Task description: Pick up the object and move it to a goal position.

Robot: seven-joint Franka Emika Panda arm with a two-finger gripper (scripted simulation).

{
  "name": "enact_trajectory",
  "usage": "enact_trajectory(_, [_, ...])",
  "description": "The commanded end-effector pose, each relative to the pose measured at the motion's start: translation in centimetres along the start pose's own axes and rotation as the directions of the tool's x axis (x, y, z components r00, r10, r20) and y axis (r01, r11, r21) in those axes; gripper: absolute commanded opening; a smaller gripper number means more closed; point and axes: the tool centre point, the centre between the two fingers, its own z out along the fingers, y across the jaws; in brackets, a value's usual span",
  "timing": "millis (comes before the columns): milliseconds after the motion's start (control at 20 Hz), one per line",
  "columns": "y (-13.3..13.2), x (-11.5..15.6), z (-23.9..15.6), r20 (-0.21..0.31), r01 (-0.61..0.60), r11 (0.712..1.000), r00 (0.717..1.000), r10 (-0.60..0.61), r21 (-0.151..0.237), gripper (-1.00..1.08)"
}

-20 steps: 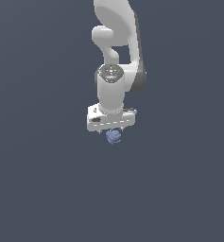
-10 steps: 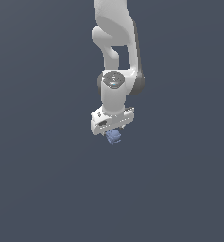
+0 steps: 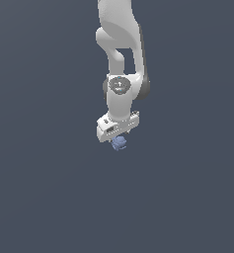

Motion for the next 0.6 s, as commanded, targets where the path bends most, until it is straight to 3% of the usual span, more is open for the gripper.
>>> enact_trajectory(0, [0.0, 0.0, 0.0, 0.000, 0.000, 1.000, 1.000, 0.000, 0.000, 1.00])
enact_trajectory(550, [-0.1, -0.1, 3.7, 0.000, 0.004, 1.000, 1.000, -0.004, 0.000, 1.00])
